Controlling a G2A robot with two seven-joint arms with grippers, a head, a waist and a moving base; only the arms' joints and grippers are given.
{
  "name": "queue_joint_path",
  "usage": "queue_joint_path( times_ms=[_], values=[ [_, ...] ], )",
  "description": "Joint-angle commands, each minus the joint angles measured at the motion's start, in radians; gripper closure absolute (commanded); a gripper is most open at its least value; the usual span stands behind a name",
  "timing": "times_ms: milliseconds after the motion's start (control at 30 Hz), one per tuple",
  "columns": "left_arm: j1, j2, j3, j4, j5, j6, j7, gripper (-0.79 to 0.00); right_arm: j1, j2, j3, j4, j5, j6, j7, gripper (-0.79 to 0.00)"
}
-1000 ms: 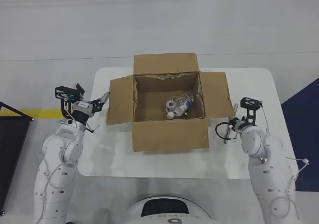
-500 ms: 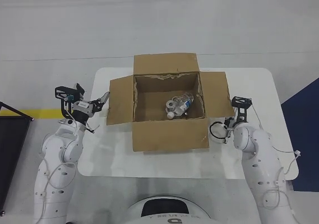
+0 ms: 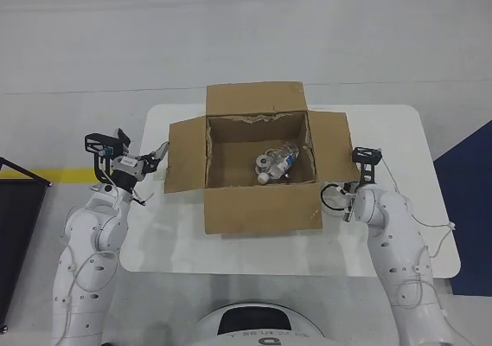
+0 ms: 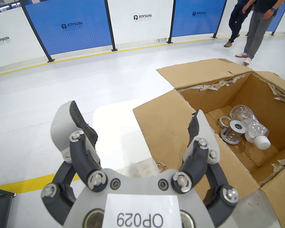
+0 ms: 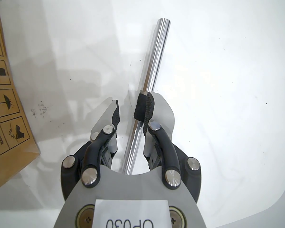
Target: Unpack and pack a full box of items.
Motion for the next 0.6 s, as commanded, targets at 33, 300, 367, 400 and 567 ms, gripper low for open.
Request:
queue_joint_path(
  times_ms=[33, 300, 367, 400, 567],
  values=[
    [0.000, 0.000, 0.000, 0.000, 0.000, 0.000, 0.000, -0.785, 0.009, -0.001, -0.008, 0.016, -0.016, 0.008, 0.005, -0.237],
    [0.000, 0.000, 0.000, 0.000, 0.000, 0.000, 0.000, -0.785, 0.017, -0.001, -0.015, 0.035, -0.044, -0.005, 0.029, 0.000],
    [0.000, 0.000, 0.000, 0.000, 0.000, 0.000, 0.000, -0.785, 0.017, -0.001, -0.015, 0.039, -0.055, -0.007, 0.036, 0.000],
    [0.000, 0.000, 0.000, 0.000, 0.000, 0.000, 0.000, -0.785, 0.018, -0.001, -0.014, 0.041, -0.059, -0.007, 0.039, 0.000],
    [0.000, 0.000, 0.000, 0.000, 0.000, 0.000, 0.000, -0.785, 0.018, 0.000, 0.005, 0.044, -0.060, -0.003, 0.041, 0.000]
  ],
)
